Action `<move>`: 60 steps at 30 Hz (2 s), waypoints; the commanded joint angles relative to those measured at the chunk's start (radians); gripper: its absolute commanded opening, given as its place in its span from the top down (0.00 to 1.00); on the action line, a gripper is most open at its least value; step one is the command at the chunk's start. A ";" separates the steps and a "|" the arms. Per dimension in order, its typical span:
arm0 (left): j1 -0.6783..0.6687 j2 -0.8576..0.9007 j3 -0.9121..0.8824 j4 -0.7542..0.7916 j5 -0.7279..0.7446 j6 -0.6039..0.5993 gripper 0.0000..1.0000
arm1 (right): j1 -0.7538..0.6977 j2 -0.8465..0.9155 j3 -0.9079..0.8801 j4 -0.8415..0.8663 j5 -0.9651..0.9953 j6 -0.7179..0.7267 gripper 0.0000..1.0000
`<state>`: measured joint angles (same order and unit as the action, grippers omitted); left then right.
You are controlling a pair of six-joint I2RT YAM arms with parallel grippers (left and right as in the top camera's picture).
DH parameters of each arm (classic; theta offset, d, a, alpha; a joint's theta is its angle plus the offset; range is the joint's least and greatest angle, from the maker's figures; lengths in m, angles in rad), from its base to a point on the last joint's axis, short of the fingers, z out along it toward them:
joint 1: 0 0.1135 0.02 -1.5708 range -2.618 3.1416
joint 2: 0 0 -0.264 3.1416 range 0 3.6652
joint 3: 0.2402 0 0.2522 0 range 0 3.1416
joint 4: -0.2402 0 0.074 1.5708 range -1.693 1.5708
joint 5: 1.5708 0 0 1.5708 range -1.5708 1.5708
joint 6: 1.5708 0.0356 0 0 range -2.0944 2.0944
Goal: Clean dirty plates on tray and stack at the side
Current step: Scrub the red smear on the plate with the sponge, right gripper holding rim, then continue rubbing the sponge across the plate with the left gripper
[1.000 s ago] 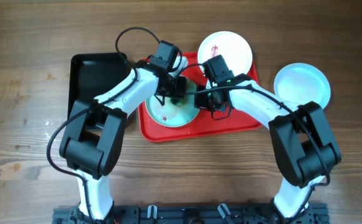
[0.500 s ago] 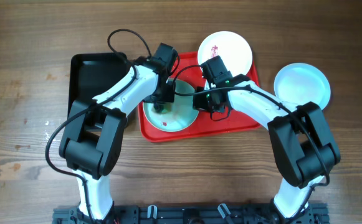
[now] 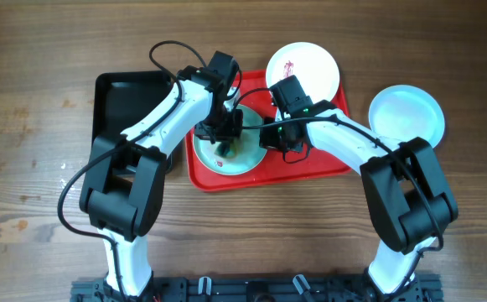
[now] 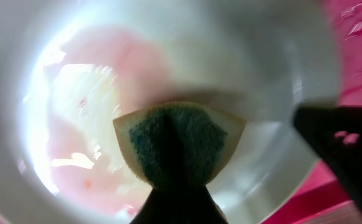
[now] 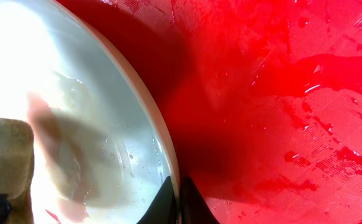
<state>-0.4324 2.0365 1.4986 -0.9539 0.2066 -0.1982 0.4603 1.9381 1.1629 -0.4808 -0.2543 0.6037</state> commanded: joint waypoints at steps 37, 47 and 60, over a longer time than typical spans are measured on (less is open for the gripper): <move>0.003 0.013 -0.206 0.114 0.254 0.246 0.96 | -0.063 0.022 0.001 0.016 -0.082 -0.014 0.96; 0.009 0.013 -0.201 0.189 0.256 0.249 0.96 | -0.063 0.022 0.001 0.015 -0.082 -0.013 0.95; 0.013 0.013 -0.201 0.429 -0.337 -0.231 0.96 | -0.062 0.022 0.001 0.014 -0.082 -0.021 0.96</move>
<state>-0.4328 2.0270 1.3087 -0.5163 0.2218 -0.2726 0.3912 1.9438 1.1625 -0.4572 -0.3111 0.5903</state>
